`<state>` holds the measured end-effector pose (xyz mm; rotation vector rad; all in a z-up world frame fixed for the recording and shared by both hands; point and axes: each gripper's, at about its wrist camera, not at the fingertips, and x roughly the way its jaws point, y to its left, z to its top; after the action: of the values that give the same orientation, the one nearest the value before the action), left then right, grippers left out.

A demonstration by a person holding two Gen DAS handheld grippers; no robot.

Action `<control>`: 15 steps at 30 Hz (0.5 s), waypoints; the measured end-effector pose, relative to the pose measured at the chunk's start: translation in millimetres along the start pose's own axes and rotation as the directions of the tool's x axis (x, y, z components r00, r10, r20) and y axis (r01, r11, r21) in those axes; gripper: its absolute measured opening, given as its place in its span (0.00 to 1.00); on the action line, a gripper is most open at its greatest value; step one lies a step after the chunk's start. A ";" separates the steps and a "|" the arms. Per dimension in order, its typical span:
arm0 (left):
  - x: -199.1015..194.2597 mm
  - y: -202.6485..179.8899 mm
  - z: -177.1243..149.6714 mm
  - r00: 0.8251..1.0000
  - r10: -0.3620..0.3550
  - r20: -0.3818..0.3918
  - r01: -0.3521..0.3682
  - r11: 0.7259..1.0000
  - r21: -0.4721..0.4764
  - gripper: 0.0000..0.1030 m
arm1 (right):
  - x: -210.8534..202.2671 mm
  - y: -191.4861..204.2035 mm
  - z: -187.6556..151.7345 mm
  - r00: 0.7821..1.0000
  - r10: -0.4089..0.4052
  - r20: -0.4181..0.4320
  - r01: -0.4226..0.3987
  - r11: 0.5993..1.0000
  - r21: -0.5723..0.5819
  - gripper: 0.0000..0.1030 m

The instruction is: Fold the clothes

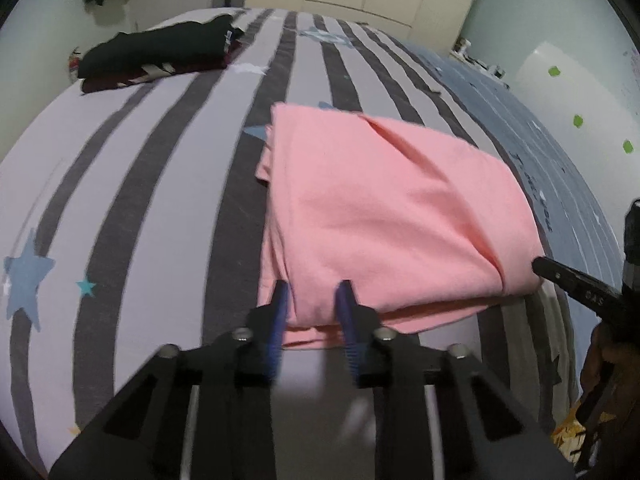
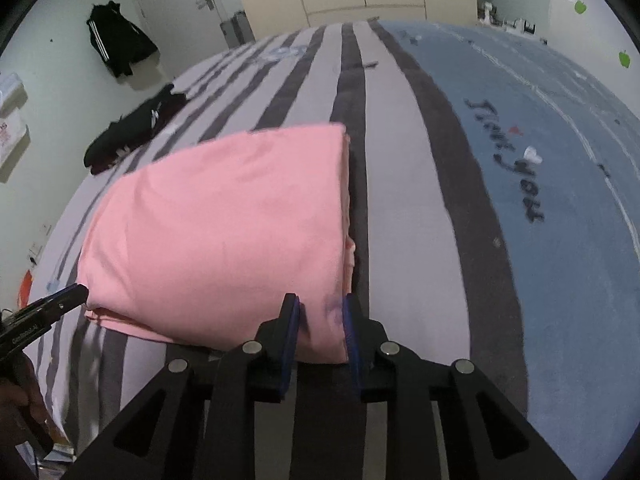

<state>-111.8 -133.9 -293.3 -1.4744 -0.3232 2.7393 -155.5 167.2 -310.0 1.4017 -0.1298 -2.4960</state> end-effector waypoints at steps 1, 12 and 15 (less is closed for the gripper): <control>-0.2 -1.5 -0.3 1.000 0.006 0.001 -0.006 1.000 0.008 0.09 | 1.1 -1.1 -0.5 1.000 0.004 -0.003 -0.004 1.000 0.004 0.15; -7.2 13.4 10.5 0.998 0.062 0.002 -0.062 0.997 0.041 0.01 | 8.0 -14.9 17.0 0.995 -0.093 0.020 0.094 0.995 -0.033 0.00; -8.2 19.3 11.1 0.999 0.038 0.005 -0.038 0.999 0.016 0.01 | 10.6 -32.1 21.7 0.997 -0.078 0.012 0.077 0.996 0.041 0.00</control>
<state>-114.8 -155.6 -284.2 -1.4861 -0.2761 2.7680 -185.4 193.7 -314.1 1.4313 -0.1311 -2.5803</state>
